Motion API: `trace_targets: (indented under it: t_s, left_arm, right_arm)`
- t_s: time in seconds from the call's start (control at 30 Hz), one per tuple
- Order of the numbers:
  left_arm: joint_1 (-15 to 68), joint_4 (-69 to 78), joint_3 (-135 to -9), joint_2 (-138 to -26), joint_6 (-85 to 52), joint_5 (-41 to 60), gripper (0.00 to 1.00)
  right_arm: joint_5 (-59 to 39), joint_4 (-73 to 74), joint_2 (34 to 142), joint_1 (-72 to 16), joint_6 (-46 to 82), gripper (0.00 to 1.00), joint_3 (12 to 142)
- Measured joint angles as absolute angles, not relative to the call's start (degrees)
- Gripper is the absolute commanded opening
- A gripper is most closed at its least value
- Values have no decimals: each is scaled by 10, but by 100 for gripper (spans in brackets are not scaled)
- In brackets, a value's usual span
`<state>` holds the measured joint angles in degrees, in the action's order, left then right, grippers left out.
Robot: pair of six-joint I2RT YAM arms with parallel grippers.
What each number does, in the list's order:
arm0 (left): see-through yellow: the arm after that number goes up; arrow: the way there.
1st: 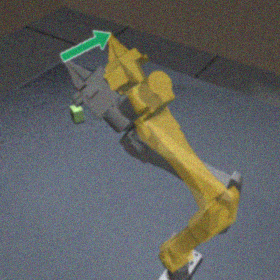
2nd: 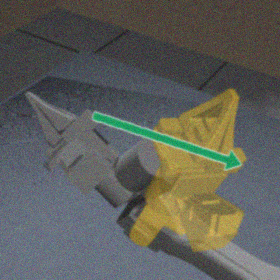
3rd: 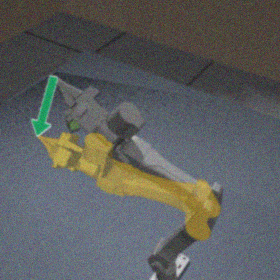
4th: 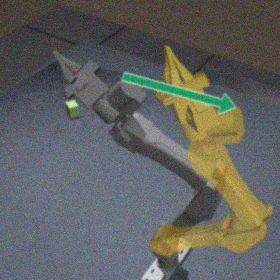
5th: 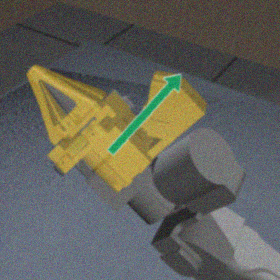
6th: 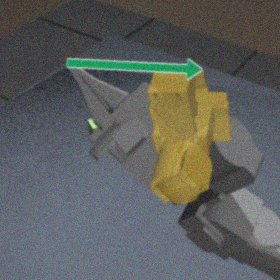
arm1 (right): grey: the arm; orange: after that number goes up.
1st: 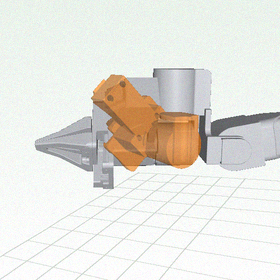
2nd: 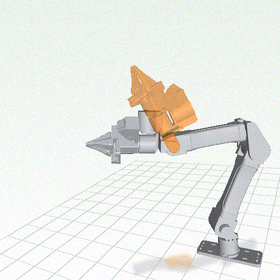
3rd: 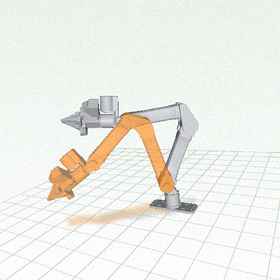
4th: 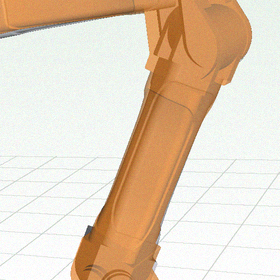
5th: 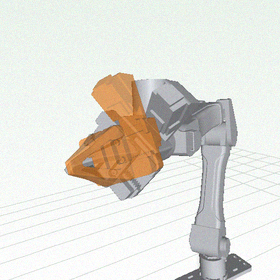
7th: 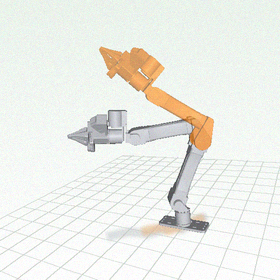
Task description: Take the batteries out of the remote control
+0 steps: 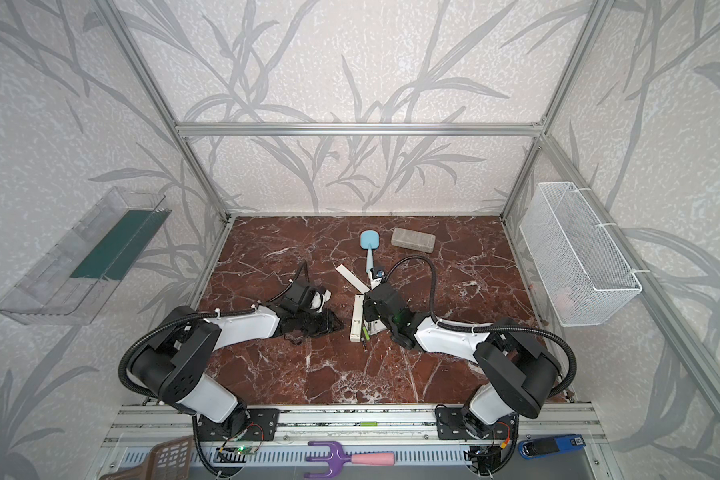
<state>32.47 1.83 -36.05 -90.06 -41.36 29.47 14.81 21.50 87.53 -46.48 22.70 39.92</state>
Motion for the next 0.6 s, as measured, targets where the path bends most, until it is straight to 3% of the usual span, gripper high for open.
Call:
trace_targets:
  t_s: [0.2,0.6]
  left_arm:
    - [384,133,-321,-915,-478,296,28]
    - [380,196,-302,-925,-512,301,28]
  right_arm:
    - [149,279,886,-458,262,0,375]
    - [141,423,895,-455,280,0,314]
